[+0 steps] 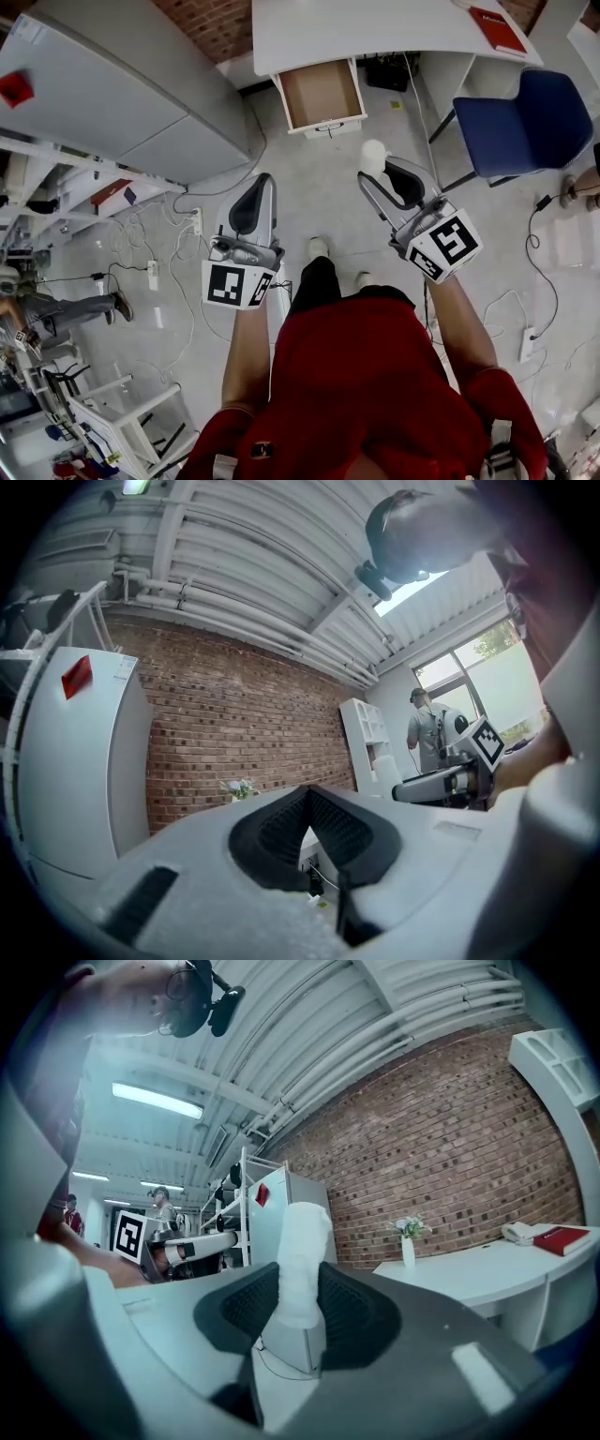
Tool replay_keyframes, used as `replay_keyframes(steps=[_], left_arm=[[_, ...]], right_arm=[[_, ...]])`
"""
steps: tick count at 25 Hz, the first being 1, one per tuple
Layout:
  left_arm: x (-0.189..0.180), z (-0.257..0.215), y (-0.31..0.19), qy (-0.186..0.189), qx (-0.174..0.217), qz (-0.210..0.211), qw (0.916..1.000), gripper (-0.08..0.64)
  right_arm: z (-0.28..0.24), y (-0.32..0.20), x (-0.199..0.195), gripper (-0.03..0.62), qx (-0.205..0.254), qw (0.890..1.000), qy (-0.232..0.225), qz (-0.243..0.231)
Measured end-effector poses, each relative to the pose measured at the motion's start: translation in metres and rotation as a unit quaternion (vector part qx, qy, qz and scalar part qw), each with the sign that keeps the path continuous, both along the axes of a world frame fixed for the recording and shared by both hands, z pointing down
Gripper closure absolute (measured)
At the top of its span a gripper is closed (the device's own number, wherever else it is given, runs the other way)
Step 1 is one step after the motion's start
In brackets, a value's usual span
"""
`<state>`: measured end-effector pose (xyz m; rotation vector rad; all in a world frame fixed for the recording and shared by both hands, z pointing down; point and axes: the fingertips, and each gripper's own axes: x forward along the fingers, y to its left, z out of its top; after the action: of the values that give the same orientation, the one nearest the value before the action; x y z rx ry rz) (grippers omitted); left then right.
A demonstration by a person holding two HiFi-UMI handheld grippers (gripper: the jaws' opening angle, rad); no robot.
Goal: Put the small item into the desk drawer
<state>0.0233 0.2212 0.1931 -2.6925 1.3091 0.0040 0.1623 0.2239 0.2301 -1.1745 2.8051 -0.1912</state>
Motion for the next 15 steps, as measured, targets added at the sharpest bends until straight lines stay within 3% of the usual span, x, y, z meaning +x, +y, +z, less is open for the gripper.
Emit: replay_keyframes(steps=[6, 15], left_arm=[[-0.023, 0.013, -0.034, 0.003, 0.005, -0.006, 1.0, 0.555], [-0.064, 0.032, -0.142, 0.018, 0.008, 0.012, 0.9997, 0.555]], right_arm=[[0.013, -0.033, -0.02, 0.453, -0.008, 1.0, 0.009, 0.002], [0.038, -0.134, -0.066, 0.453, -0.038, 0.998, 0.054, 0.019]])
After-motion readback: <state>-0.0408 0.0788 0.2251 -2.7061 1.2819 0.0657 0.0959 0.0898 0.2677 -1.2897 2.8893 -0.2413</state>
